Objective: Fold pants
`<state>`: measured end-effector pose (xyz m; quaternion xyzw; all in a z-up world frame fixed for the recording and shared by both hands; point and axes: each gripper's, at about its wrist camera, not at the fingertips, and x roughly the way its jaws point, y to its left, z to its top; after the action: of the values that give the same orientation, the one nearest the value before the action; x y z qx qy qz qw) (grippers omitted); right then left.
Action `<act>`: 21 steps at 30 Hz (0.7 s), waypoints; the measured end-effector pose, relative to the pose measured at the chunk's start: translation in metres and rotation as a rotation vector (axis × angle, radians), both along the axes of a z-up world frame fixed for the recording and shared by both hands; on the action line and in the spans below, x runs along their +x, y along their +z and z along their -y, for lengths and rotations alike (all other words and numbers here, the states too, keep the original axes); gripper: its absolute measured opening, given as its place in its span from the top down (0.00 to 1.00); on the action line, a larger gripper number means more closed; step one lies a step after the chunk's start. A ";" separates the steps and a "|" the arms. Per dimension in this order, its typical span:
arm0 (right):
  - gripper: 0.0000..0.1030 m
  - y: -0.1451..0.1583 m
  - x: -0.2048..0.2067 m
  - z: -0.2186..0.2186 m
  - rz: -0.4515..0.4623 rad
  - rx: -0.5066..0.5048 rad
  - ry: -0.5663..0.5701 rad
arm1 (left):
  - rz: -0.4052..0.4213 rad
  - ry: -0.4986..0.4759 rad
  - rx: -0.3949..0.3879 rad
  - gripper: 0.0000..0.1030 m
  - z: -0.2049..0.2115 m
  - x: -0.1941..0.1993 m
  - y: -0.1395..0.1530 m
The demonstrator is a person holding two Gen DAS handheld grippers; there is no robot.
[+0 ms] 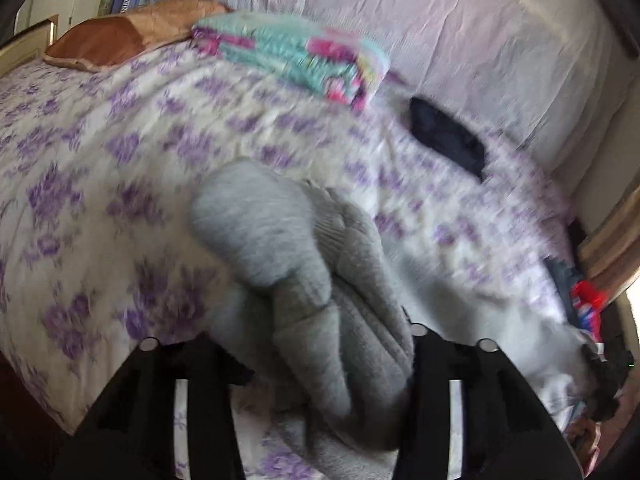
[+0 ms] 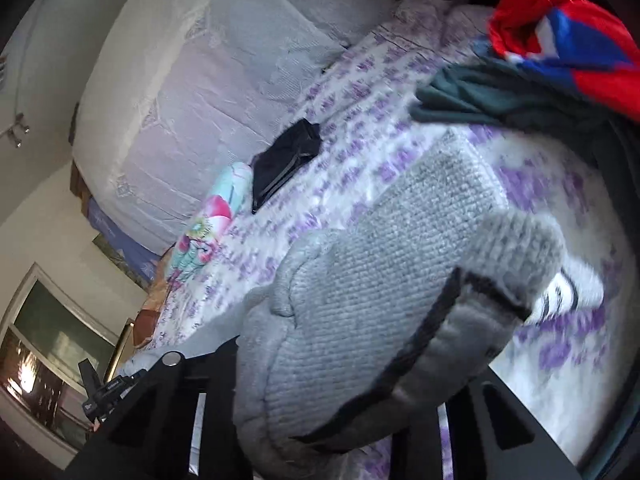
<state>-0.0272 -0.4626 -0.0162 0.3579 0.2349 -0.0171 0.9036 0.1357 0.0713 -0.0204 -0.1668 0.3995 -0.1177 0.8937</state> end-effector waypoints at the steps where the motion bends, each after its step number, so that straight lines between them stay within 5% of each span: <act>1: 0.74 0.012 0.005 -0.001 0.025 -0.011 0.012 | 0.020 -0.003 0.000 0.62 0.000 0.002 0.007; 8: 0.75 0.093 0.034 0.005 0.193 -0.119 0.023 | 0.185 0.019 -0.015 0.63 0.008 0.012 0.071; 10: 0.74 0.085 0.046 0.017 0.156 -0.121 -0.001 | 0.172 0.027 -0.002 0.54 0.009 0.017 0.070; 11: 0.65 0.073 0.055 0.023 0.101 -0.137 -0.018 | 0.138 0.022 0.010 0.53 0.012 0.025 0.062; 13: 0.40 0.043 0.071 0.035 -0.051 -0.155 -0.032 | 0.044 0.017 0.050 0.28 0.017 0.042 0.036; 16: 0.38 -0.001 0.061 0.057 -0.151 -0.047 -0.075 | -0.083 0.086 0.199 0.25 0.014 0.057 -0.013; 18: 0.38 -0.016 0.033 0.069 -0.134 0.031 -0.103 | -0.091 0.065 0.140 0.23 0.000 0.047 -0.023; 21: 0.37 -0.006 -0.009 0.067 -0.113 -0.051 -0.163 | -0.109 0.061 0.036 0.21 -0.029 0.023 -0.016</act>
<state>-0.0361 -0.5295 -0.0223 0.3510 0.2552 -0.1167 0.8934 0.1590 0.1000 -0.0365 -0.1688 0.4443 -0.0738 0.8767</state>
